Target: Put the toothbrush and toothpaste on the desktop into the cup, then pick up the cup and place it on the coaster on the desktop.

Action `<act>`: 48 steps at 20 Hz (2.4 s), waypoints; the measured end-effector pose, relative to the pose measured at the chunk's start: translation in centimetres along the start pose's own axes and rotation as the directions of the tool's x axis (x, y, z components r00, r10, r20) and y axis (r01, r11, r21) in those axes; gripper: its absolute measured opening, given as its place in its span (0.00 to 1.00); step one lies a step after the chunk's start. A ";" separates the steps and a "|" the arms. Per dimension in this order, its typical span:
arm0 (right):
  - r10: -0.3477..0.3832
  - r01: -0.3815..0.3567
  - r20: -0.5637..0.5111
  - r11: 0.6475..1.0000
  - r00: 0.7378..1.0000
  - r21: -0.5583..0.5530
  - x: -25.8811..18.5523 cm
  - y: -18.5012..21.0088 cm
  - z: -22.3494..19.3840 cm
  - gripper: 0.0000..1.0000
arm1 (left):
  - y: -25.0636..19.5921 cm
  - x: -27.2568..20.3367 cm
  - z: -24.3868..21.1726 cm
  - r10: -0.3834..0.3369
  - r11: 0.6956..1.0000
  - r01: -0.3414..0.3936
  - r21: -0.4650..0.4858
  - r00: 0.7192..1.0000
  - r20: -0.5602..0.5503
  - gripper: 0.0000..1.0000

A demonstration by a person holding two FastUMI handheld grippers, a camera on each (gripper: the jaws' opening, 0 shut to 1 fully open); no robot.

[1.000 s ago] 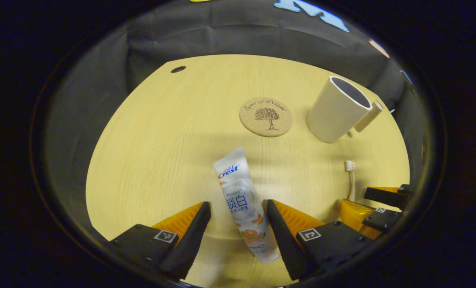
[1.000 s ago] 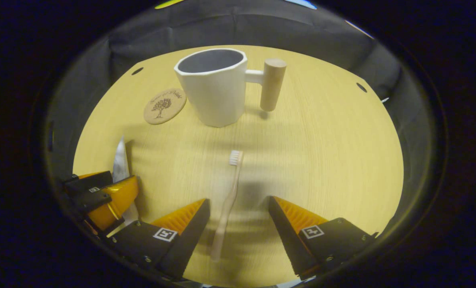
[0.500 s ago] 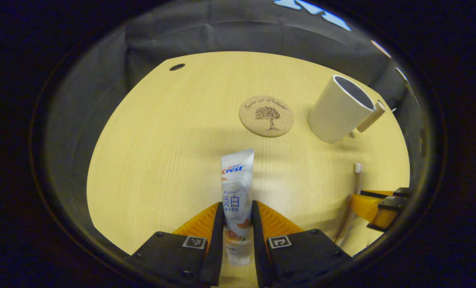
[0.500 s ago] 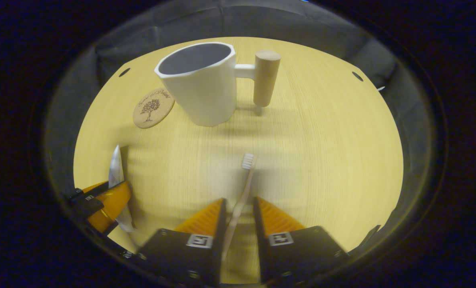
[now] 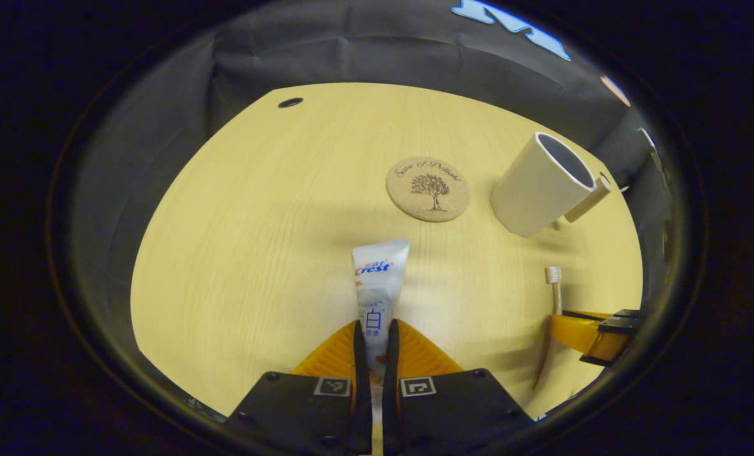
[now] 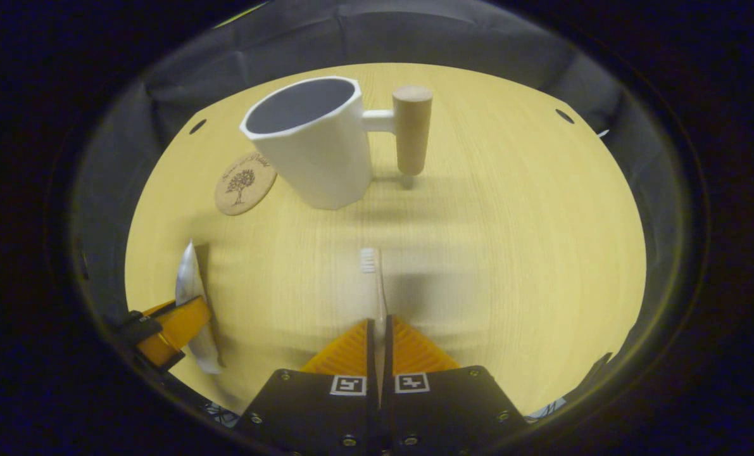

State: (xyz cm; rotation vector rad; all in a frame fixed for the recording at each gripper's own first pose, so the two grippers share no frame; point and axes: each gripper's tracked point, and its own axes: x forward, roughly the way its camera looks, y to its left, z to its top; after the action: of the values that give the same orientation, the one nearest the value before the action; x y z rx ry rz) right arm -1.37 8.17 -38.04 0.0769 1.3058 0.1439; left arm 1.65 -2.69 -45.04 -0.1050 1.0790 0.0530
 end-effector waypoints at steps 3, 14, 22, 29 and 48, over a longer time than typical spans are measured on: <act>0.039 -0.039 -0.001 0.998 0.999 0.041 -0.3 0.1 -0.2 0.02 | 0.0 0.0 0.0 0.003 1.000 -0.003 0.003 1.000 -0.004 0.14; 0.144 -0.169 0.170 0.975 0.975 0.144 -9.3 1.1 4.6 0.02 | 0.5 -0.4 0.5 0.016 1.000 -0.016 -0.018 1.000 0.010 0.14; 0.170 -0.256 0.328 0.937 0.929 0.239 -13.4 0.6 13.3 0.02 | -0.8 -7.2 8.1 -0.027 1.000 0.026 0.011 0.975 0.219 0.13; 0.186 -0.313 0.468 0.926 0.864 0.212 -14.4 2.5 21.7 0.02 | -1.2 -11.5 10.1 -0.046 0.999 0.048 0.003 0.955 0.293 0.14; 0.158 -0.223 0.571 0.974 0.806 0.045 -8.6 6.1 25.5 0.02 | 5.6 -18.5 8.1 0.140 0.986 -0.100 -0.135 0.934 0.327 0.13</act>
State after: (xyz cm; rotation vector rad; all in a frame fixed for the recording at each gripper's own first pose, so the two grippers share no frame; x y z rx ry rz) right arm 20.71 13.53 -22.31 0.3245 0.7033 0.2036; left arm -0.52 3.95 -25.25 -0.1298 0.7382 0.2372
